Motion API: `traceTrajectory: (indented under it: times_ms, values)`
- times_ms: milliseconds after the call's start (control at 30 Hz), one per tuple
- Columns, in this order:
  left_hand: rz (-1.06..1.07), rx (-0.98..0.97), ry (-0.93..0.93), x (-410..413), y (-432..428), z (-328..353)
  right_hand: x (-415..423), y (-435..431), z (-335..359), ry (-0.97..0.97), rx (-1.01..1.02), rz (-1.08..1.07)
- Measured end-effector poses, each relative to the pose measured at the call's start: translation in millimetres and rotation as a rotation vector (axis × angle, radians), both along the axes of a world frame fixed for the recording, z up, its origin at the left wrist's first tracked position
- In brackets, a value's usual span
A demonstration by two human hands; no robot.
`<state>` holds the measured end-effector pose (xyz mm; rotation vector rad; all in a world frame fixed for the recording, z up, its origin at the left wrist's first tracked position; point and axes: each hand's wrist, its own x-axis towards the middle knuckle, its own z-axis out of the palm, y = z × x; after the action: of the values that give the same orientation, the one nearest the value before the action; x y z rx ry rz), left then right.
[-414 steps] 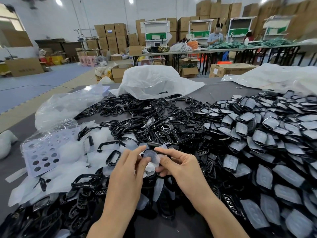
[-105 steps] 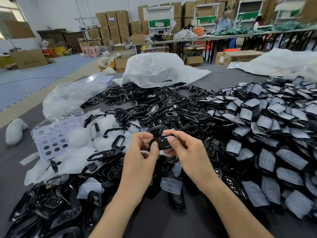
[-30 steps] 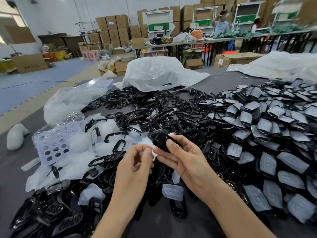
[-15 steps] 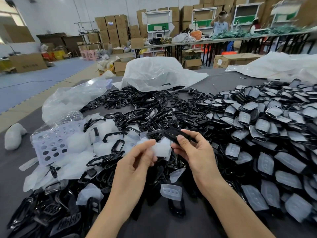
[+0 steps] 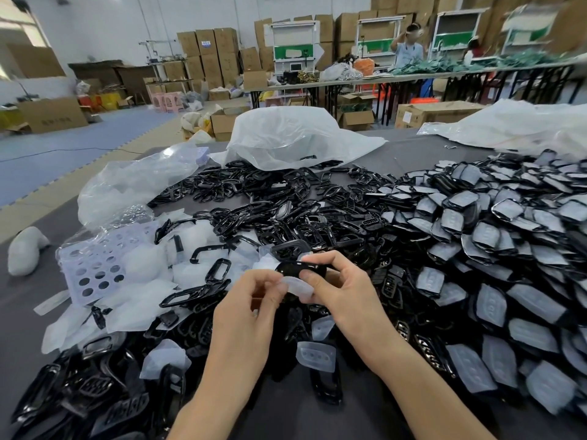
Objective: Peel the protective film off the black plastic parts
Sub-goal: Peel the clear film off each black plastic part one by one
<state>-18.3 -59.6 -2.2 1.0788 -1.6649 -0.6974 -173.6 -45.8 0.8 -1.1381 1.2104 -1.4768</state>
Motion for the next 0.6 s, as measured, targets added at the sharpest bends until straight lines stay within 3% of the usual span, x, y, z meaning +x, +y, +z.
traceTrajectory:
  times_ms: [300,600]
  values:
    - [0.025,0.075,0.191,0.1,-4.2,-2.4,4.5,3.6,2.4,-0.013,-0.041,0.091]
    - [0.054,0.005,0.156,-3.1,-5.1,-5.5,1.4,4.6,5.8,-0.083,-0.004,0.139]
